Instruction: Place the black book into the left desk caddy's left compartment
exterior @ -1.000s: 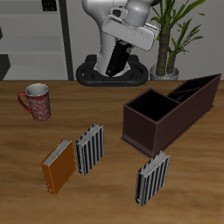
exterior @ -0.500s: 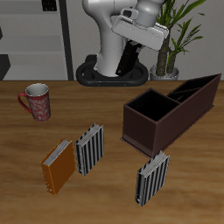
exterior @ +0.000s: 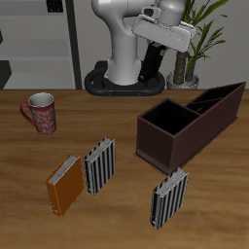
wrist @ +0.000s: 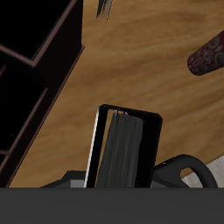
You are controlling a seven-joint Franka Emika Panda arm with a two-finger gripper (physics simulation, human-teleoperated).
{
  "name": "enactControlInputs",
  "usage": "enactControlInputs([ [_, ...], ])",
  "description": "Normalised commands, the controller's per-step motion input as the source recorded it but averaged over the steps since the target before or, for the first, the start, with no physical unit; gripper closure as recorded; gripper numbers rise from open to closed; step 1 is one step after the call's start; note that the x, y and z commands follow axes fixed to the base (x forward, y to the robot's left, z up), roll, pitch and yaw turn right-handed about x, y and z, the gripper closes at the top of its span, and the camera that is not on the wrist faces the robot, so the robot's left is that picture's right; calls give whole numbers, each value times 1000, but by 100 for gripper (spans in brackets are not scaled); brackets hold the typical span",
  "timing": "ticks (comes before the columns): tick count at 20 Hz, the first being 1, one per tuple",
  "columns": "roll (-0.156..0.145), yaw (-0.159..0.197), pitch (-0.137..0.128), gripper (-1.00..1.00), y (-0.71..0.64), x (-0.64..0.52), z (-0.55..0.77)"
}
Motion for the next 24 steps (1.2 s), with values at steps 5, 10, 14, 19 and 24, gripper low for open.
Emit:
enactControlInputs([
  [5,52,-28,27,100,339,-39,-38],
  [10,25,-28,13,100,251,-133,-11],
  [14,48,-2,6,100,261,-180,-28],
  [19,33,12,-12,100,193,-109,10],
  [24,16,-14,-5,100,191,-135,73],
])
